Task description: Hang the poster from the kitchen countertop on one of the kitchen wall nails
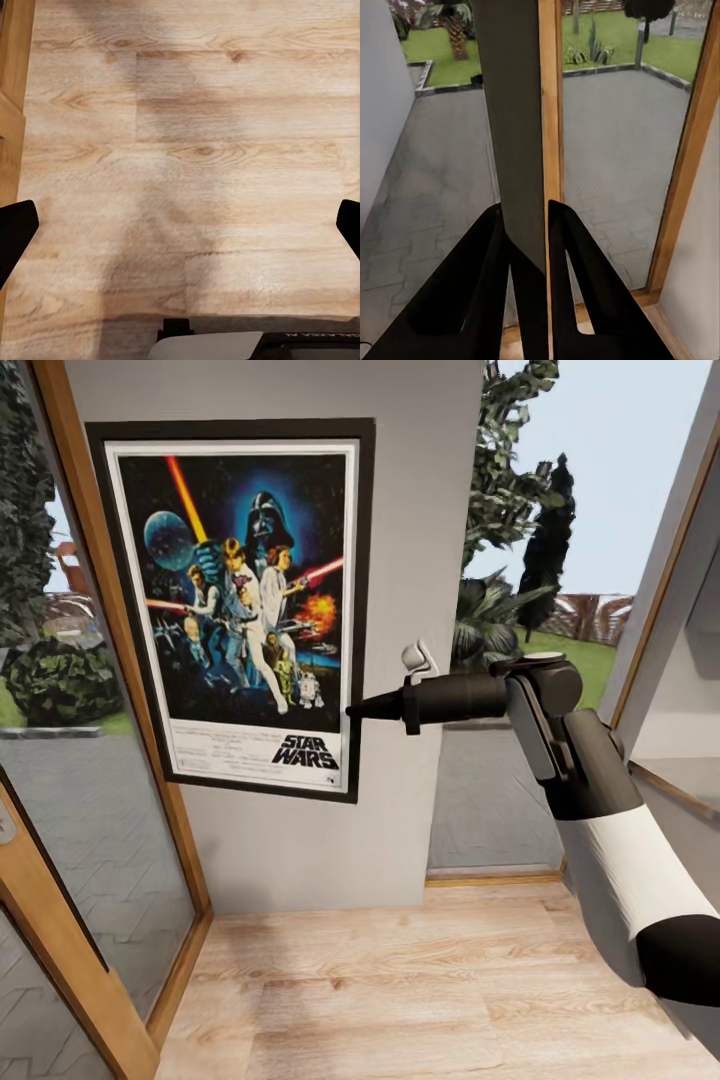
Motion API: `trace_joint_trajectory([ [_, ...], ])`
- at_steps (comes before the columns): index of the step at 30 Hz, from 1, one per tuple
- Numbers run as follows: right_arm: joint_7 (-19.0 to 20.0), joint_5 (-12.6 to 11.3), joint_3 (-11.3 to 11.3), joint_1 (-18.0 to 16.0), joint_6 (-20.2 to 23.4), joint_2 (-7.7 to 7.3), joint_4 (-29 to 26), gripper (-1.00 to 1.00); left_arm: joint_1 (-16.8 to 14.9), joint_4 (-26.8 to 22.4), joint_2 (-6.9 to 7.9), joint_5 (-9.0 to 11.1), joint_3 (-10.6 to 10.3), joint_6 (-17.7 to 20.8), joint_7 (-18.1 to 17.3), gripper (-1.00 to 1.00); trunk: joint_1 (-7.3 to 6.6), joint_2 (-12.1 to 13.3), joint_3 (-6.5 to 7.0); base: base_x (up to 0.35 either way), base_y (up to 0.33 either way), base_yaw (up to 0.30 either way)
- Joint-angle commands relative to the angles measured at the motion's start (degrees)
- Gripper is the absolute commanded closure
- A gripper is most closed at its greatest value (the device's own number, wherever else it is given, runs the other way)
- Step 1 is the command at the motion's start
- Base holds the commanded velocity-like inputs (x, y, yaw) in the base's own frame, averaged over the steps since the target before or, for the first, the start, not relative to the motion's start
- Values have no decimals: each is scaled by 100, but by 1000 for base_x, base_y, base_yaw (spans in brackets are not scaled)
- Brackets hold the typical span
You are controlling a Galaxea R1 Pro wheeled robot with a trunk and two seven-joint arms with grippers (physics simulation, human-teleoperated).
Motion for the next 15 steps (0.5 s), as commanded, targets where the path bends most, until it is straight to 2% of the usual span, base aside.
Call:
trace_joint_trajectory([
  [1,8,-19,6,-6,31,-4,2,100,3,-5,-5,-4,36,-4,-53,-100,2,-3,-1,0,0,0],
  [15,12,-35,-2,-11,31,-17,2,100,3,-5,-5,-4,36,-4,-51,-100,2,-3,-1,0,0,0],
])
